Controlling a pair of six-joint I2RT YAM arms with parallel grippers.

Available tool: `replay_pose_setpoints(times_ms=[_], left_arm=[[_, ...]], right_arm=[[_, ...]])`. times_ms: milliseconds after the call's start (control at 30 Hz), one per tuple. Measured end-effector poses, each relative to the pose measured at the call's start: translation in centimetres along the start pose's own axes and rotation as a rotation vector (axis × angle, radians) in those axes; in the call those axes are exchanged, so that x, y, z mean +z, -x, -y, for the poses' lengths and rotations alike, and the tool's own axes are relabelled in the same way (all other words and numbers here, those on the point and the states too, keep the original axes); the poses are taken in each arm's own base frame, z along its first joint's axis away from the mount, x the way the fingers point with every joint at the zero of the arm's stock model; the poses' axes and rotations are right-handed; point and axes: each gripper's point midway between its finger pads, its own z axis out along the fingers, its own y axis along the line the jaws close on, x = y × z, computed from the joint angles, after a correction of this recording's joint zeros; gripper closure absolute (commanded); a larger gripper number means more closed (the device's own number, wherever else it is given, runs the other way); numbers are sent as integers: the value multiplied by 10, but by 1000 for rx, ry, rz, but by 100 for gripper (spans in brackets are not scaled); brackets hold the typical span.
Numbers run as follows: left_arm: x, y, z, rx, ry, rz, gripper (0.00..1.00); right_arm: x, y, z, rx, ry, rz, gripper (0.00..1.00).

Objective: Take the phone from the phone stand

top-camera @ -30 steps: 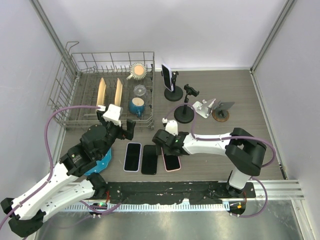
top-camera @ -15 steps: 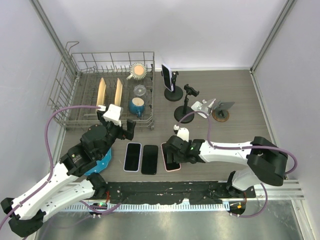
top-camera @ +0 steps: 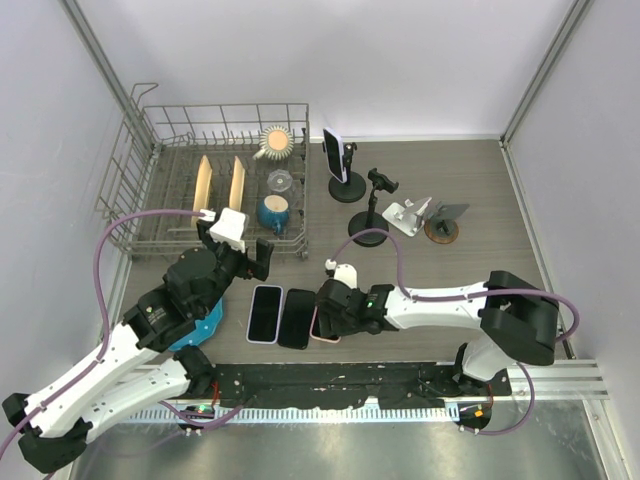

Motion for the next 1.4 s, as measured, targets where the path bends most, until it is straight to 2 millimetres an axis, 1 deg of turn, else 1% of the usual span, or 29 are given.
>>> replay_pose_setpoints(times_ms=[133, 233, 333, 400, 533, 633, 700, 733, 867, 1000, 1100, 1200, 1400], left_arm=[[1, -1, 2, 2, -7, -4, 9], [1, -1, 2, 2, -8, -4, 9], [1, -1, 2, 2, -10, -4, 9], [1, -1, 2, 2, -11, -4, 9], [1, -1, 3, 1, -14, -3, 9], [0, 0, 3, 0, -14, 0, 9], [0, 1, 2, -2, -14, 3, 9], [0, 1, 2, -2, -14, 4, 9], [0, 2, 2, -4, -15, 8, 9], [0, 2, 2, -4, -15, 8, 9], [0, 1, 2, -3, -14, 6, 9], [0, 0, 3, -2, -15, 4, 9], [0, -1, 3, -1, -15, 3, 9]], right_arm=[[0, -3, -4, -17, -5, -7, 35], [0, -3, 0, -22, -22, -2, 33], [-4, 1, 9, -22, -58, 14, 30], [-8, 11, 15, -6, -68, 35, 29], [-13, 43, 31, 61, -60, 110, 30], [-10, 66, 49, 118, -51, 159, 30], [-7, 75, 57, 137, -53, 173, 30], [-6, 78, 58, 138, -49, 175, 31], [4, 85, 56, 119, -13, 171, 32], [20, 79, 56, 80, -6, 131, 34], [25, 84, 44, 54, 35, 127, 35], [29, 88, 34, 28, 79, 123, 36], [30, 87, 25, -10, 116, 104, 36]])
